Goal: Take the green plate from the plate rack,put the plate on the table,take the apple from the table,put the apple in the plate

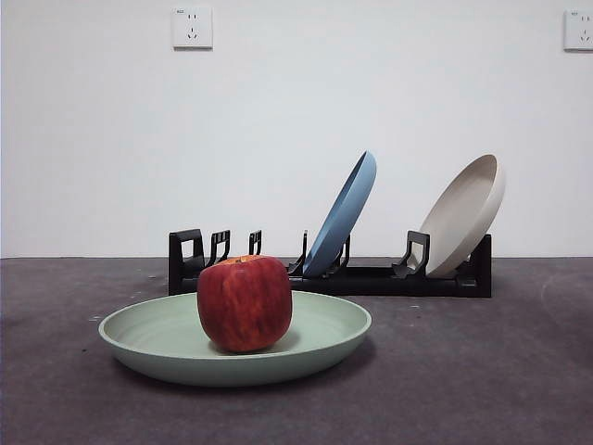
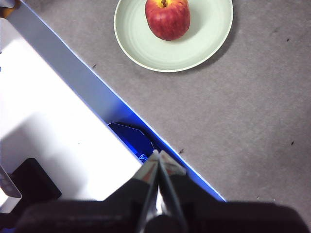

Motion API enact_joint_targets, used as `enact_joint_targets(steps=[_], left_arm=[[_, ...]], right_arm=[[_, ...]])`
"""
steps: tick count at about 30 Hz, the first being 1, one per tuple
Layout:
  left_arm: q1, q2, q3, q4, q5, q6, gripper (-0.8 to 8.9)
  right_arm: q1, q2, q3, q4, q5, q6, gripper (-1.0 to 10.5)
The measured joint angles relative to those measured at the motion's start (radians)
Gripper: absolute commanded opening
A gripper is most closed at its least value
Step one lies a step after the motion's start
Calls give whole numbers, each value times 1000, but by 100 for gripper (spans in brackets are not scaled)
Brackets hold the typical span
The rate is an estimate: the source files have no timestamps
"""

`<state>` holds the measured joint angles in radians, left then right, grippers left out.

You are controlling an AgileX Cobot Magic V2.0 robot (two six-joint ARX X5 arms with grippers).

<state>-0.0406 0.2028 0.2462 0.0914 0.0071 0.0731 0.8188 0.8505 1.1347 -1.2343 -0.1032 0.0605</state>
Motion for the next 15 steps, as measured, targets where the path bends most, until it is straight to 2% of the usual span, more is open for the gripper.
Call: enact_joint_targets(steps=[9, 15], left_arm=[[27, -131, -220, -1, -4, -84, -3], [27, -175, -229, -138, -4, -94, -3]], right_arm=[[0, 0, 0, 0, 0, 0, 1], [0, 0, 0, 0, 0, 0, 1]])
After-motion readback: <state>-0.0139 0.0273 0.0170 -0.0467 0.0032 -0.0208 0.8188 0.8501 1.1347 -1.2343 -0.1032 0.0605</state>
